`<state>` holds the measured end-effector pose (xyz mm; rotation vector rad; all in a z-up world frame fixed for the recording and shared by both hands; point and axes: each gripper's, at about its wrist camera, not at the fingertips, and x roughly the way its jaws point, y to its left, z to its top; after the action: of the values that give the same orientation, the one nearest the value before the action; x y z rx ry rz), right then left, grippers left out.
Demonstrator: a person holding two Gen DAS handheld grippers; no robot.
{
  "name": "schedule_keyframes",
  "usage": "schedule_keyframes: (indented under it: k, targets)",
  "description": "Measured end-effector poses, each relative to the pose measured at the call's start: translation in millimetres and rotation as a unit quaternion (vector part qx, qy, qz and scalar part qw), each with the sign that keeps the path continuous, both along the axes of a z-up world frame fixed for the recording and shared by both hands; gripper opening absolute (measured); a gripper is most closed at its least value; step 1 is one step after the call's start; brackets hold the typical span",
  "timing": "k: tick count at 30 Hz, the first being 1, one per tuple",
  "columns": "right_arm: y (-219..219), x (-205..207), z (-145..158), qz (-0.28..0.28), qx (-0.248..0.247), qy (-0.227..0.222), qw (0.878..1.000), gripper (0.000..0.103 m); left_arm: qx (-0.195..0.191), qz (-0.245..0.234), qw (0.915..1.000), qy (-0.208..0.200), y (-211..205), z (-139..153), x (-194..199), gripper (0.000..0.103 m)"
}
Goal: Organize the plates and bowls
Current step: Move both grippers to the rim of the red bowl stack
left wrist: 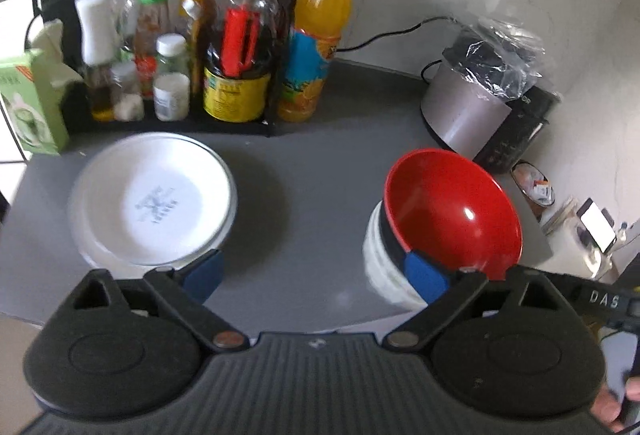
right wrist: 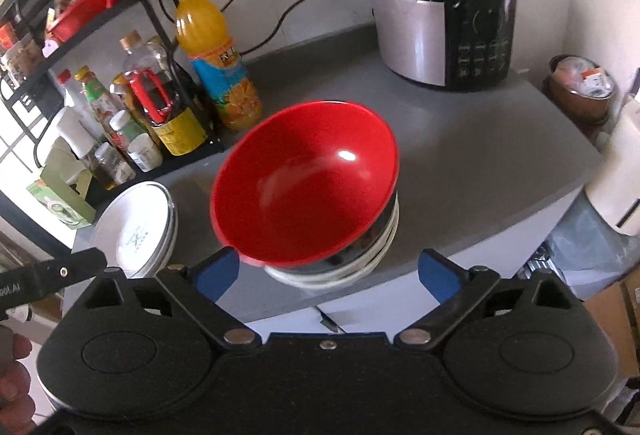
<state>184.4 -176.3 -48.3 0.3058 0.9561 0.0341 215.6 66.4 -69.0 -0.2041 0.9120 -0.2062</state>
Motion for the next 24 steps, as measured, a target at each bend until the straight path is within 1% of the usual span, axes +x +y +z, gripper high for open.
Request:
schedule_keyframes:
  k: [1, 2, 5, 6, 7, 9, 14, 17, 21, 24]
  targets:
    - [-4.4, 7.1, -4.0, 0.007, 0.003, 0.002, 1.000, 0.095, -0.001, 0.000, 1.0000, 0.006, -4.9, -4.5, 6.1, 0.093]
    - [-8.0, 13.6, -8.0, 0.012, 0.006, 0.007, 1.000, 0.095, -0.003, 0.001, 0.9999, 0.012, -10.5, -8.8, 13.0, 0.088]
    - [-21.5, 32.6, -22.1, 0.014, 0.027, 0.026, 0.999, 0.094, -0.032, 0.001, 0.9990, 0.032, -25.4, -22.1, 33.0, 0.082]
    - [-25.8, 38.7, -27.1, 0.015, 0.035, 0.033, 0.999, 0.092, -0.039, 0.003, 0.9985, 0.038, -30.3, -26.6, 38.8, 0.081]
    - [-29.6, 44.4, -32.0, 0.015, 0.043, 0.041, 0.998, 0.089, -0.044, 0.002, 0.9980, 0.044, -34.9, -31.0, 43.8, 0.080]
    - [-36.5, 55.2, -41.3, 0.017, 0.058, 0.053, 0.997, 0.087, -0.045, -0.001, 0.9969, 0.066, -45.5, -40.1, 54.8, 0.080]
    - [-48.9, 76.1, -60.0, 0.027, 0.080, 0.081, 0.993, 0.087, -0.068, 0.007, 0.9935, 0.090, -60.7, -58.2, 75.9, 0.080]
    - [-54.0, 86.6, -67.6, 0.030, 0.089, 0.093, 0.991, 0.087, -0.084, 0.008, 0.9910, 0.105, -65.1, -67.8, 87.2, 0.077]
    - [-59.7, 99.7, -77.5, 0.029, 0.113, 0.112, 0.987, 0.084, -0.107, 0.007, 0.9863, 0.125, -68.7, -78.1, 98.4, 0.076]
    - [-60.9, 107.0, -83.2, 0.030, 0.124, 0.124, 0.984, 0.084, -0.120, 0.008, 0.9834, 0.135, -70.2, -83.5, 103.9, 0.076]
